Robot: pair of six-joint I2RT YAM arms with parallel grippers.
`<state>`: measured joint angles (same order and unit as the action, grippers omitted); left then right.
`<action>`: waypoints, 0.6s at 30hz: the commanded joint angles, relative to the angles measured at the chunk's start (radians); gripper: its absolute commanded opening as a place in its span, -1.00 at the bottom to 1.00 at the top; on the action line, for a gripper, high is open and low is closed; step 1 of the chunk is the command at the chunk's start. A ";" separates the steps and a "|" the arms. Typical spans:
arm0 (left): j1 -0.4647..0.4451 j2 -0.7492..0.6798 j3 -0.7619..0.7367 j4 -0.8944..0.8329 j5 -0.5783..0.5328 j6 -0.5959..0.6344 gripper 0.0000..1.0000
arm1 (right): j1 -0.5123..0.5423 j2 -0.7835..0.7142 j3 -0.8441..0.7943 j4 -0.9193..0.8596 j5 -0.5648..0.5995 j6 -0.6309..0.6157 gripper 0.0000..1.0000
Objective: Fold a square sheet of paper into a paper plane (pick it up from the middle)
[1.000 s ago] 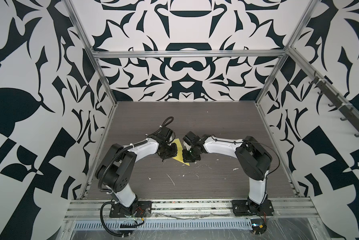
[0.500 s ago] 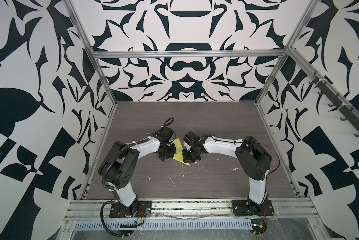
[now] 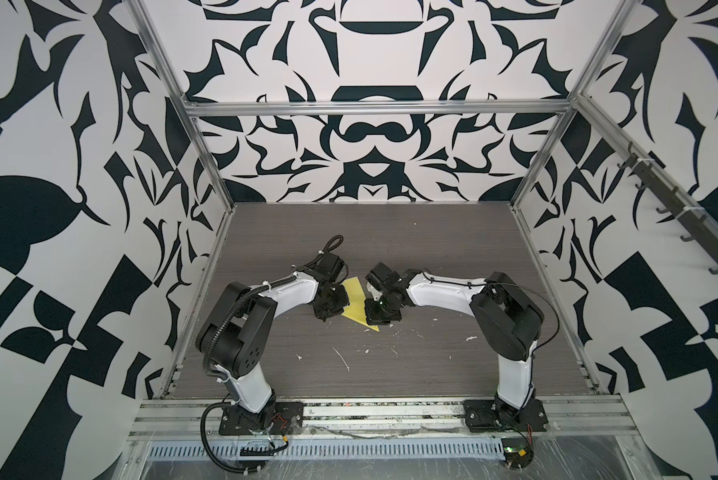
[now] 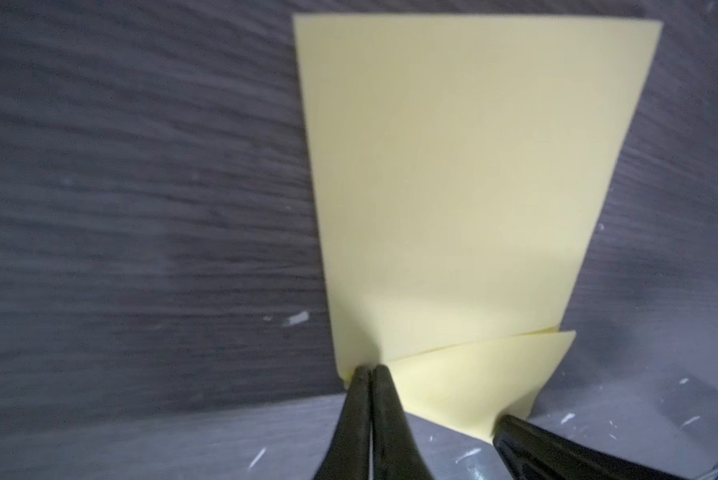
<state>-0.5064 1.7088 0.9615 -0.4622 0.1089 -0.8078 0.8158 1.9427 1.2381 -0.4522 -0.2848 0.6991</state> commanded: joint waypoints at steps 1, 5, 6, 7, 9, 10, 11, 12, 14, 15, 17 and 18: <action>0.037 -0.020 -0.022 -0.090 -0.075 -0.038 -0.84 | 0.001 0.041 -0.014 -0.089 0.053 -0.015 -1.00; 0.056 -0.065 -0.029 -0.089 -0.068 -0.036 -0.85 | 0.001 0.043 -0.012 -0.082 0.057 -0.025 -1.00; 0.056 -0.086 -0.029 -0.080 -0.058 -0.029 -0.85 | 0.000 0.042 -0.009 -0.079 0.061 -0.037 -1.00; 0.057 -0.105 -0.029 -0.068 -0.049 -0.025 -0.84 | -0.002 0.043 -0.002 -0.075 0.061 -0.053 -1.00; 0.057 -0.150 -0.032 -0.035 -0.019 -0.011 -0.84 | -0.015 0.048 0.014 -0.055 0.043 -0.131 -1.00; 0.054 -0.166 -0.036 -0.016 0.001 -0.009 -0.83 | -0.024 0.049 0.024 -0.045 0.030 -0.173 -1.00; 0.055 -0.181 -0.043 0.011 0.026 -0.008 -0.81 | -0.036 0.048 0.032 -0.032 0.009 -0.227 -1.00; 0.051 -0.193 -0.052 0.043 0.055 -0.007 -0.81 | -0.049 0.047 0.042 -0.015 -0.013 -0.286 -1.00; 0.044 -0.202 -0.071 0.105 0.100 -0.008 -0.80 | -0.072 0.051 0.069 -0.009 -0.028 -0.374 -1.00; 0.038 -0.201 -0.080 0.132 0.116 -0.011 -0.80 | -0.084 0.057 0.087 -0.013 -0.054 -0.411 -1.00; 0.024 -0.183 -0.083 0.161 0.139 -0.014 -0.80 | -0.100 0.064 0.115 -0.026 -0.076 -0.448 -1.00; 0.015 -0.169 -0.080 0.169 0.147 -0.014 -0.80 | -0.106 0.068 0.130 -0.037 -0.086 -0.456 -1.00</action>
<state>-0.4728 1.5162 0.9028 -0.3527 0.1898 -0.8215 0.7341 2.0045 1.3220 -0.4633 -0.3531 0.3706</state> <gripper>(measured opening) 0.100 0.052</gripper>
